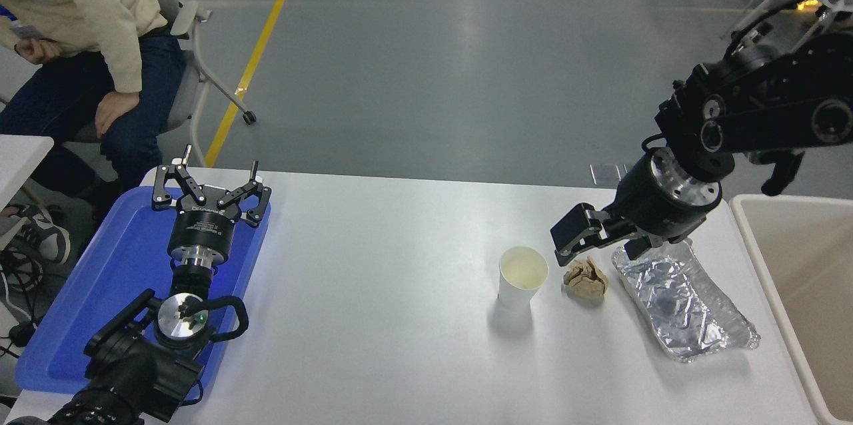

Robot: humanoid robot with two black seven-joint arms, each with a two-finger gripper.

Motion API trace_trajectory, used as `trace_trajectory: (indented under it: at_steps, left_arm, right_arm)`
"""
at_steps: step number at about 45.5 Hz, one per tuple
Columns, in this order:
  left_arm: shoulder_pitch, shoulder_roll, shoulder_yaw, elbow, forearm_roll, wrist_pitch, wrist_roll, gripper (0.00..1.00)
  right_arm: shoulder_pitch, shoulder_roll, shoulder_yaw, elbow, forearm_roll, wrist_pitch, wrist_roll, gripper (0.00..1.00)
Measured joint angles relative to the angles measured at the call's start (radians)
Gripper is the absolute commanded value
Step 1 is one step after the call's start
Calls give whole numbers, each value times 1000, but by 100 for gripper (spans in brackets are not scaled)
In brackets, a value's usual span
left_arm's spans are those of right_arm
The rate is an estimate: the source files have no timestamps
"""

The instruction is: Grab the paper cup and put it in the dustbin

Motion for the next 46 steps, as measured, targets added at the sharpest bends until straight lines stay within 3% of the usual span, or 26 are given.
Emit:
trace_trajectory:
  at_steps: [33,46]
  left_arm:
    - [0,0,0,0,0,1,0,100]
    - [0,0,0,0,1,1,0,100]
  right_arm:
    - [-219,89,94,-281,13,-66,-3,100]
    - [-407,149,118,-441,-52,-142,-3,100]
